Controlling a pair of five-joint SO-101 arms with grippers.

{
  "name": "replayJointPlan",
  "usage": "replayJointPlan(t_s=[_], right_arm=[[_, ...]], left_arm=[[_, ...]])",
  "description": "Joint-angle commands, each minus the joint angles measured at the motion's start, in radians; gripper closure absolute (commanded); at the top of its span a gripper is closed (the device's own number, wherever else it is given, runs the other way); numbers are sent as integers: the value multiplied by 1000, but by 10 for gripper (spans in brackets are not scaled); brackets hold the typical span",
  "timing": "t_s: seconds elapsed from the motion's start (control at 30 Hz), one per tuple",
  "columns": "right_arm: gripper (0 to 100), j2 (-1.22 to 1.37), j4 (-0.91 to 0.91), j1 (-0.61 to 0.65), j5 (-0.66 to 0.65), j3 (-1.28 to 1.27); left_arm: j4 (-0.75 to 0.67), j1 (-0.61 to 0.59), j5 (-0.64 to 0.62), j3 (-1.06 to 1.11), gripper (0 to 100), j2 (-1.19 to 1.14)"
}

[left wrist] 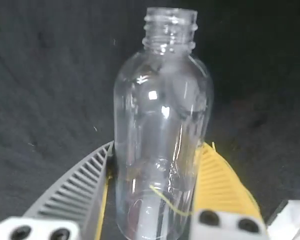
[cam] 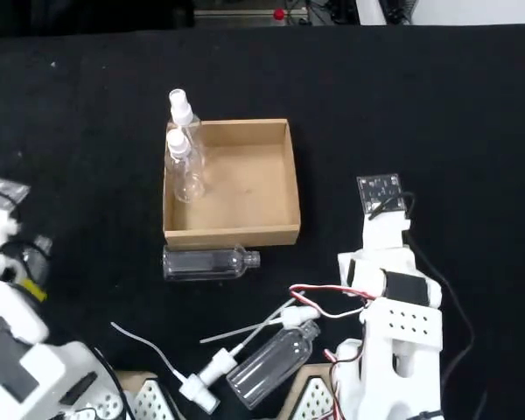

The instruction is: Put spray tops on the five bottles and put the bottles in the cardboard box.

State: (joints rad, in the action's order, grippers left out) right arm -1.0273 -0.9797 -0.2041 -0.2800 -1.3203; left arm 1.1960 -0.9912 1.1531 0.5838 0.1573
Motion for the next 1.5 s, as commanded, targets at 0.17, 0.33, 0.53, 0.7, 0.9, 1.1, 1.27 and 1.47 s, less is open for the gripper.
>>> replayJointPlan(t_s=[0.17, 0.33, 0.53, 0.7, 0.9, 1.1, 1.27, 1.47], right_arm=[[982, -33, 23, -21, -9, 8], [982, -33, 23, -21, -9, 8], [982, -33, 23, -21, -9, 8], [982, -33, 23, -23, -9, 7], [982, -33, 23, -20, -9, 7], [982, -33, 23, -20, -9, 7], [982, -33, 23, -21, -11, 7], [982, -33, 23, -21, -11, 7]], left_arm=[[-14, -50, -11, -193, 680, -153], [-12, -38, -15, -283, 676, -206], [-21, 24, -20, -305, 676, -209], [-23, 36, -12, -308, 676, -258], [-103, 21, -15, -352, 676, -353], [-104, 47, -3, -354, 676, -348], [-103, 51, 71, -343, 677, -325], [-2, 67, 77, -351, 819, -315]])
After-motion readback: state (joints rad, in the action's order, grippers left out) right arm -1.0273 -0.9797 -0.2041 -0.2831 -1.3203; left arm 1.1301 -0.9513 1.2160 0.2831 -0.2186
